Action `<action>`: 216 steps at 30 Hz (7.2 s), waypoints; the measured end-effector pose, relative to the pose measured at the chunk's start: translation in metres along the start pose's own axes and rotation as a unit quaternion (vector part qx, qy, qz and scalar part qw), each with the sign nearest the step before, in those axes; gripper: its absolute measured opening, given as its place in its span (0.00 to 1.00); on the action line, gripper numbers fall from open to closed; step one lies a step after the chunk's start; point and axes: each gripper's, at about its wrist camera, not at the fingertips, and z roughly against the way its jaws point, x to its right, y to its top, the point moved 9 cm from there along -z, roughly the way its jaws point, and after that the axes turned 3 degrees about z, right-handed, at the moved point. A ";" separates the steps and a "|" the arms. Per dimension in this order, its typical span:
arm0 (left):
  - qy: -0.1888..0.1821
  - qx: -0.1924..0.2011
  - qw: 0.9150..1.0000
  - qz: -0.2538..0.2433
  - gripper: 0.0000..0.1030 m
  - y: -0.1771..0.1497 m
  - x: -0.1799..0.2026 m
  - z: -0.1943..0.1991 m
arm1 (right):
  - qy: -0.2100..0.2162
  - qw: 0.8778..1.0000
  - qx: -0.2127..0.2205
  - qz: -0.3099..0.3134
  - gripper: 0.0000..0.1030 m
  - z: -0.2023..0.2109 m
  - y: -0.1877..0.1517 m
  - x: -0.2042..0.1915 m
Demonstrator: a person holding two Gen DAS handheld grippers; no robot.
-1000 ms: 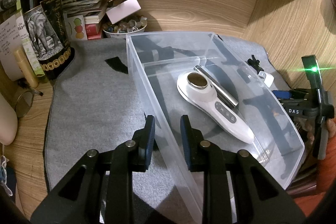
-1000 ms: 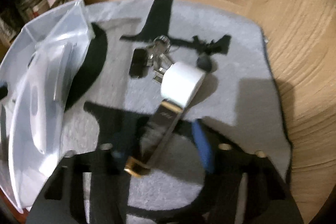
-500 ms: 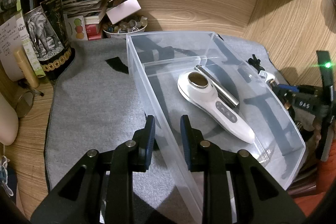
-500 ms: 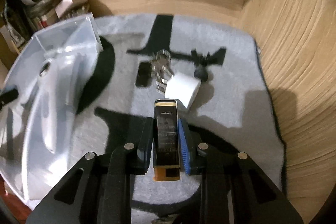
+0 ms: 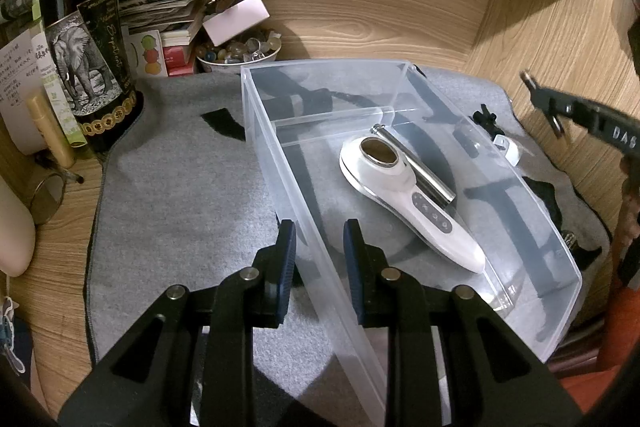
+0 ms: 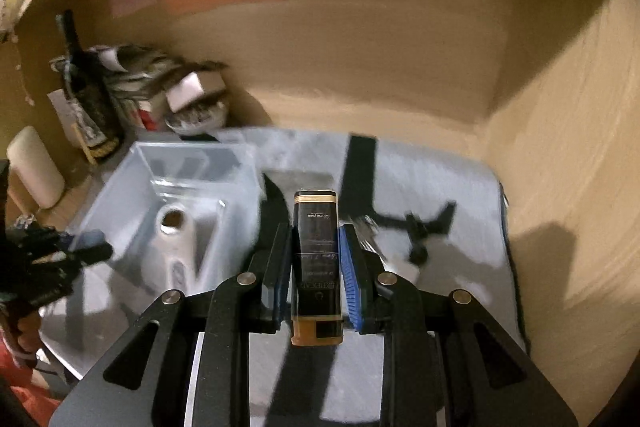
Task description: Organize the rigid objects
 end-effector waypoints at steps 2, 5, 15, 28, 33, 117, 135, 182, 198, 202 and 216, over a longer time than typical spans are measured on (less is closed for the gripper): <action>0.000 0.000 1.000 -0.001 0.24 0.000 0.000 0.000 | 0.008 1.000 0.009 0.010 0.21 0.001 0.007 -0.009; 0.000 0.000 1.000 0.000 0.24 0.000 0.000 0.000 | 0.022 0.999 0.018 0.026 0.21 0.000 0.016 -0.025; 0.000 0.000 1.000 0.000 0.24 0.000 0.001 0.000 | 0.067 0.995 0.000 0.070 0.21 -0.020 0.018 -0.070; 0.000 0.000 1.000 -0.001 0.24 0.000 0.000 0.000 | 0.085 0.989 -0.082 0.093 0.21 -0.066 -0.006 -0.091; 0.000 0.000 1.000 -0.001 0.24 -0.001 0.000 0.000 | 0.091 0.988 -0.090 0.089 0.28 -0.066 -0.009 -0.091; 0.010 -0.016 1.000 0.016 0.22 -0.006 -0.005 -0.001 | 0.050 0.998 0.003 0.048 0.27 -0.007 0.019 -0.032; 0.003 -0.009 1.000 0.005 0.22 -0.004 -0.005 -0.003 | 0.077 0.985 -0.086 0.126 0.27 -0.075 0.006 -0.094; 0.006 -0.013 1.000 0.006 0.23 -0.007 -0.002 -0.002 | -0.038 0.980 -0.186 0.061 0.53 -0.114 -0.059 0.049; 0.003 -0.015 1.000 0.009 0.23 -0.005 -0.001 -0.002 | -0.012 0.982 -0.183 0.038 0.25 -0.120 -0.050 0.040; 0.003 -0.015 1.000 0.009 0.23 -0.005 -0.002 -0.002 | -0.021 0.986 -0.165 0.034 0.25 -0.100 -0.050 0.036; 0.007 -0.014 1.000 0.010 0.23 -0.006 -0.003 -0.002 | 0.000 0.998 -0.049 0.050 0.08 -0.031 0.004 0.016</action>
